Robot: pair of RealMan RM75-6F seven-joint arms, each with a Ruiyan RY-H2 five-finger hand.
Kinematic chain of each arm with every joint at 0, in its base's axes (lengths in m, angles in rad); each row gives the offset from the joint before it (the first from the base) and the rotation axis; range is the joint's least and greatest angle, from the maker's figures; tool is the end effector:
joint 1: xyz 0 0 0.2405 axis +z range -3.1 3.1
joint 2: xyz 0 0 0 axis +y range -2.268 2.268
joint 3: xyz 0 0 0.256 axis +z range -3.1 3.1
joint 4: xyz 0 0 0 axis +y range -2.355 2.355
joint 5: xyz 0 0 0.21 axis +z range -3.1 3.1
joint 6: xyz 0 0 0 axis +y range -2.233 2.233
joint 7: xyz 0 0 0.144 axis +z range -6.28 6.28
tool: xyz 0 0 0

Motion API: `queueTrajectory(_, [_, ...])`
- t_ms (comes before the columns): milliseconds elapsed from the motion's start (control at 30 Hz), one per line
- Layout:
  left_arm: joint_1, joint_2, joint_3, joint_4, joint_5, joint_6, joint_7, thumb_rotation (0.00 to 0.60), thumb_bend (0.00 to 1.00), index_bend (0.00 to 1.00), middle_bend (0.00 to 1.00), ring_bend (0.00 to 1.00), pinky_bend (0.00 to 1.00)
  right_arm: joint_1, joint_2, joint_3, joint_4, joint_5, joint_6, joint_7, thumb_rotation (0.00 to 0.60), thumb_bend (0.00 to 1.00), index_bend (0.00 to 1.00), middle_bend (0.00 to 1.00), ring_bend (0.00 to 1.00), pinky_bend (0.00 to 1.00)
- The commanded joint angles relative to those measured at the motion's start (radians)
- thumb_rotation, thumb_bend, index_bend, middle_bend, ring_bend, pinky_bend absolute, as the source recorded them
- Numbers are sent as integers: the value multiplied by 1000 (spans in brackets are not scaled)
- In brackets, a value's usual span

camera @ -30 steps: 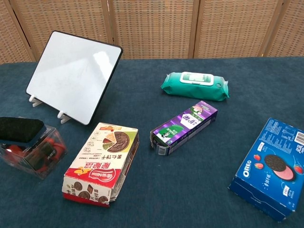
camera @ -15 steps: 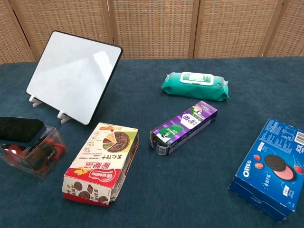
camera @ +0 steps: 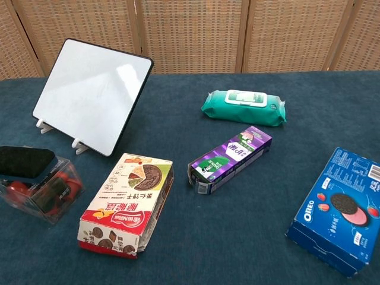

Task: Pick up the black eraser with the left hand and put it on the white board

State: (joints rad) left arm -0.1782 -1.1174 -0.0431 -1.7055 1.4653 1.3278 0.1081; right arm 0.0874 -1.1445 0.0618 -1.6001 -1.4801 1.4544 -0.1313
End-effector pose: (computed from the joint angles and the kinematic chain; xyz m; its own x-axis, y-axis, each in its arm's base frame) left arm -0.2865 0.2034 0.1305 0.4153 0.1359 0.8995 0.9094 -0.0850 -0.4070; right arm -0.3140 -0.1843 0.1507 0.4976 -0.0219 0.8671 -0.8673 0.0051 0.4978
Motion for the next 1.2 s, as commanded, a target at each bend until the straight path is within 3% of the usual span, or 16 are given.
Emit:
queueTrajectory(33, [-48,31,-13,-52,-30,-80,-9,600,223,238,0,0,0,2,-3,-2,1,-2,-3,-3,600,28,25,0,0,0])
queueTrajectory(233, [-110,58,-24,-125,-94,-180,77,600,228,240,0,0,0,4,-5,-7,1,-7,-9,-5,600,28,25,0,0,0])
queueTrajectory(533, [-196,127,-37,-234,-196,-318,110,600,225,240,0,0,0,5,-8,-4,4,-4,-9,0,600,28,25,0,0,0])
queueTrajectory(767, [-236,155,-36,-270,-248,-346,185,600,225,240,0,0,0,7,-11,-4,7,-4,-9,0,600,28,25,0,0,0])
queueTrajectory(1200, [-257,72,10,-227,-300,-311,337,600,231,243,0,0,0,6,-11,-1,10,-2,-6,11,600,31,25,0,0,0])
